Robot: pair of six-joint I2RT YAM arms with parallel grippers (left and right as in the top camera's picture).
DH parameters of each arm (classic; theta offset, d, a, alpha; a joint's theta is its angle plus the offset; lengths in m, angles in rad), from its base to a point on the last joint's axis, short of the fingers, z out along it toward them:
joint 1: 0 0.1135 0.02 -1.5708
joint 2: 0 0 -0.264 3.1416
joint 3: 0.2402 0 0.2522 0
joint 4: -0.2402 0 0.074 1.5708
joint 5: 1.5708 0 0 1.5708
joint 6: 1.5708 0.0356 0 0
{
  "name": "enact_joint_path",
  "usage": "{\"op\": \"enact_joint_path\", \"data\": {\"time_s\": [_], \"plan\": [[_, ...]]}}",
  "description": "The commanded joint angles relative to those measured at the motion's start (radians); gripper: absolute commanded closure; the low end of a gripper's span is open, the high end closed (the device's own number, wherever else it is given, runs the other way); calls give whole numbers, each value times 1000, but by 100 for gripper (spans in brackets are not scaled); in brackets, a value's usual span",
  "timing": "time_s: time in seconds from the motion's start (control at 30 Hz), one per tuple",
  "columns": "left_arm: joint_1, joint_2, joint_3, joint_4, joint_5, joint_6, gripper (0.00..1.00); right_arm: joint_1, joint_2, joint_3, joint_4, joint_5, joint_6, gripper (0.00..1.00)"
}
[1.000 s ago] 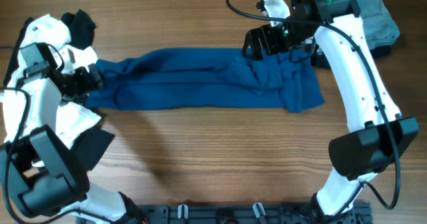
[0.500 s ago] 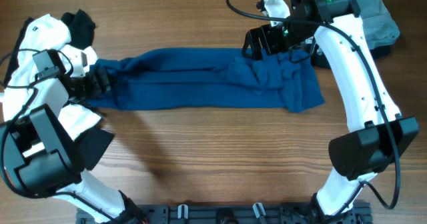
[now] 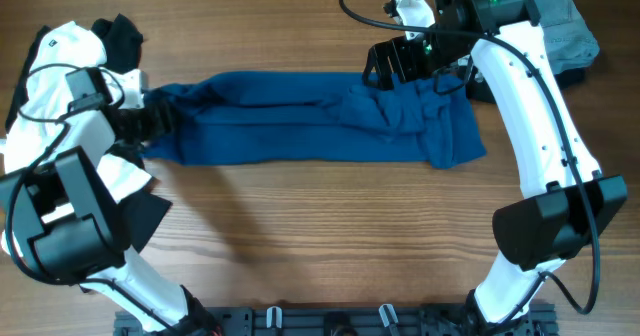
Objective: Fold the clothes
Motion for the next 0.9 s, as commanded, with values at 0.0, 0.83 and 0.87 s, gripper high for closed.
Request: {"op": "enact_joint_path", "data": {"time_s": [0.0,0.83,0.87], "plan": [[-16,58,-31,-29,-69,-108,81,-7,-3,7,1,-5,11,1],[-31,-275,230,-372,-111,-119,96,-7,0,1,55,63,91,7],[-63,-271,230,-377,-111,-108,96,-7,0,1,58,63,98,7]]}}
